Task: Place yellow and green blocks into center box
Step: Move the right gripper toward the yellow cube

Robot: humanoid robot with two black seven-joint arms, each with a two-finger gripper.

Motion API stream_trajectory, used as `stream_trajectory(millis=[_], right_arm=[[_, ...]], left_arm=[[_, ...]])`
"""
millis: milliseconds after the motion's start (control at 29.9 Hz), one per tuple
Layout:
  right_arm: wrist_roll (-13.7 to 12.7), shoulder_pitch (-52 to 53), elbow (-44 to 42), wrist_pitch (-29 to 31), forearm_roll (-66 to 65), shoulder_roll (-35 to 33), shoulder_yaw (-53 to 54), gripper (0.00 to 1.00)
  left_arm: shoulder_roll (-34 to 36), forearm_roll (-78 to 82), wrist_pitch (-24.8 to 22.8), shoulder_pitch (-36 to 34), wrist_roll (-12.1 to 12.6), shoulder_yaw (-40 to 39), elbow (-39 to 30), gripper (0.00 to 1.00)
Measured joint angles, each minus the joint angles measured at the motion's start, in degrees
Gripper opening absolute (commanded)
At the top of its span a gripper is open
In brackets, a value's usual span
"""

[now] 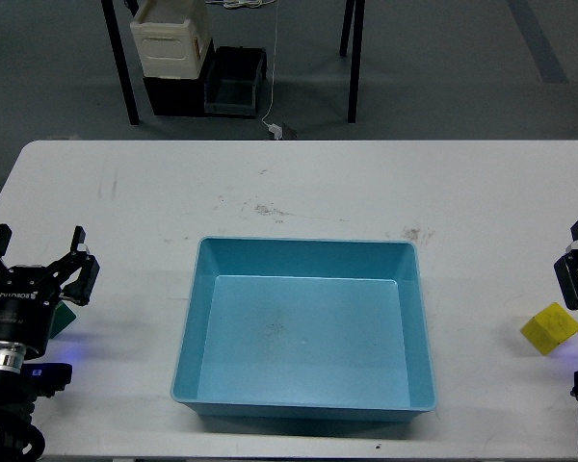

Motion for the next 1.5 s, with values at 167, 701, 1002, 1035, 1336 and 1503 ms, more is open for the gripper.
stream_trajectory(millis=[167,701,1002,1035,1336,1503], right_arm=[[0.00,-0.10,-1.16,0.07,0.00,0.00,0.04,1.00],[0.68,6.27,-13.02,0.68,-26.47,-13.42,4.76,1.00],[0.71,15.57,-13.04,-3.07,-44.30,-22.42,4.66,1.00],[0.71,16.90,-12.85,-2.99,-48.90,-22.94,4.42,1.00],[16.60,31.45,-12.51,5.67,-77.38,-38.81,-11.97,1.00],[31.38,40.82,-11.86,6.28,-96.61,-49.47,-26.71,1.00]], left_arm=[[-0.14,0.00,0.00,0.01,-0.22,-0.09,0.00,1.00],[-0.19,0.03,0.00,0.09,-0.64,-0.14,0.12,1.00],[-0.88,0.03,0.00,0.19,-0.75,-0.53,0.28,1.00],[-1.10,0.03,0.00,0.19,-0.75,-0.54,0.32,1.00],[-1.48,0.03,0.00,0.19,-0.94,-0.80,0.47,1.00],[-1.87,0.03,0.00,0.19,-1.01,-0.99,0.48,1.00]])
